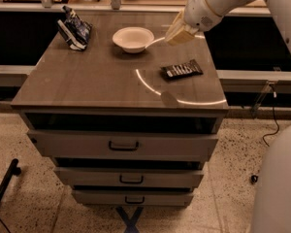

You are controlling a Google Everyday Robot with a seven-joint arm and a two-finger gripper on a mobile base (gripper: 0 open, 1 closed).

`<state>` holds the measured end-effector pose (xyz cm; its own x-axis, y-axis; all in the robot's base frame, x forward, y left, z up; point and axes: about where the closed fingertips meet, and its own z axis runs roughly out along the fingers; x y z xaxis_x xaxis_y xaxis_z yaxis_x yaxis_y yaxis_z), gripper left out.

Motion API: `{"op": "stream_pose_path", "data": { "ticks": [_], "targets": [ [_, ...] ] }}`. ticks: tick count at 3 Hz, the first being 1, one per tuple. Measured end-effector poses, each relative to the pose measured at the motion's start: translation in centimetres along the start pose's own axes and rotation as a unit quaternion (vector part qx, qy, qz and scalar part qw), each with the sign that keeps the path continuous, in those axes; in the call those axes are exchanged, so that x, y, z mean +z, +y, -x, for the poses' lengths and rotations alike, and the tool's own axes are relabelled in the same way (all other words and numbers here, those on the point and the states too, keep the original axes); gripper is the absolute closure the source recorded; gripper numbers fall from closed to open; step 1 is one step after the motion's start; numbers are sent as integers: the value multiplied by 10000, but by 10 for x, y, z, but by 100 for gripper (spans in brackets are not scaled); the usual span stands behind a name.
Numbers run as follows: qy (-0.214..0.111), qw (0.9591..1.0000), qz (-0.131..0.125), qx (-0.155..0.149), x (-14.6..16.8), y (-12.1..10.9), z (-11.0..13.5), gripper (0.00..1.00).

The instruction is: Move rxbar chocolate near paper bowl

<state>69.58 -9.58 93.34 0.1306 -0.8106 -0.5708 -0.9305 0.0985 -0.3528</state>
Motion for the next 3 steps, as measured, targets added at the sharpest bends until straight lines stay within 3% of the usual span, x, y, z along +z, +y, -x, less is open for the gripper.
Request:
{"op": "stream_pose_path", "data": {
  "ticks": [1,2,3],
  "targets": [
    [330,9992,-92,227,-7,8,-34,28],
    [390,9991,-11,154,0,11,-33,0],
    [879,9943,175,-576,10,15,-29,0]
  ]
}}
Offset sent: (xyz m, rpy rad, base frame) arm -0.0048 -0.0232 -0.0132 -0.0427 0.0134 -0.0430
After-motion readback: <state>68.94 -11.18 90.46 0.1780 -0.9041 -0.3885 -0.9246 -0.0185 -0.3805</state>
